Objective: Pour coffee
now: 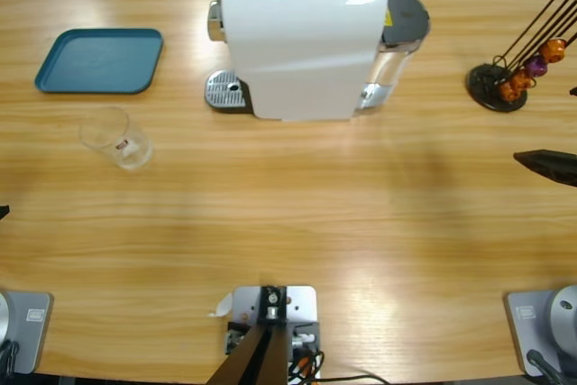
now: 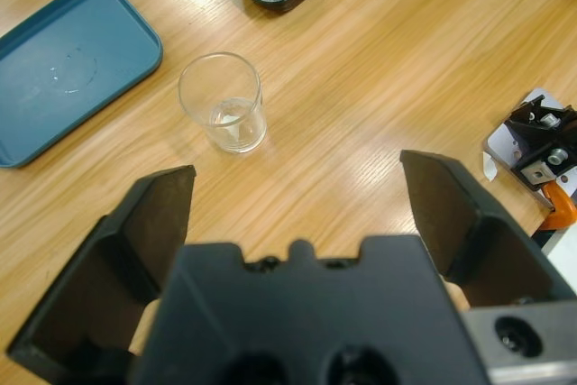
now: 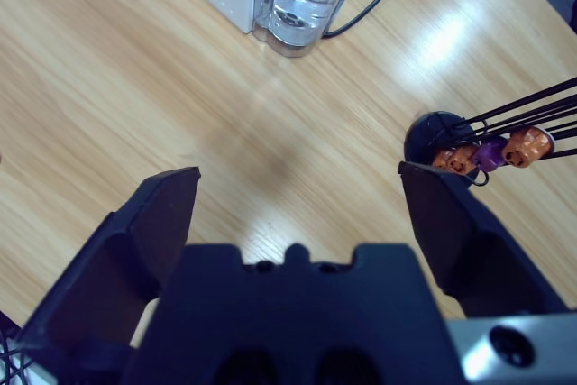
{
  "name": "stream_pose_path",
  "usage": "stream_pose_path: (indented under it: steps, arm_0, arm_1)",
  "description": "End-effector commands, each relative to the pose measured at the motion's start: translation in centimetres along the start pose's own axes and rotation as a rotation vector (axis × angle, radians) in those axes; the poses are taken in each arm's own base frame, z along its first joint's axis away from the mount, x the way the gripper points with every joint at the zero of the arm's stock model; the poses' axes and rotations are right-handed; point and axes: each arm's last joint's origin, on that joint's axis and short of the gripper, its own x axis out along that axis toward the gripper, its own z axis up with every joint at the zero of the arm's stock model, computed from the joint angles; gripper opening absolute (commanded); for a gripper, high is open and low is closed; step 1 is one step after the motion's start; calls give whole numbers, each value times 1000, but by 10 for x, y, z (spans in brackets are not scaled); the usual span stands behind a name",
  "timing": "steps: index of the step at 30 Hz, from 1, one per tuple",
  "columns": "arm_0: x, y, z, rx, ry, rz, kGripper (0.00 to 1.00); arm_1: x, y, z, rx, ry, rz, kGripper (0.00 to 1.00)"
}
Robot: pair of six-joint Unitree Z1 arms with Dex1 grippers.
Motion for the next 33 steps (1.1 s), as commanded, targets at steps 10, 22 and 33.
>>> stream_pose_path:
  steps: [10,22,33]
  arm_0:
    - [3,1,-3,8,10,15,1000]
    - [5,-2,56,-71,-77,33,991]
    - [34,-6,87,-61,-34,37,1000]
  arm_1:
    - [1,0,-7,-2,11,0,1000]
    - [-4,-2,-7,18,-33,-9,1000]
    - [-42,-58,56,249,-99,-373,882]
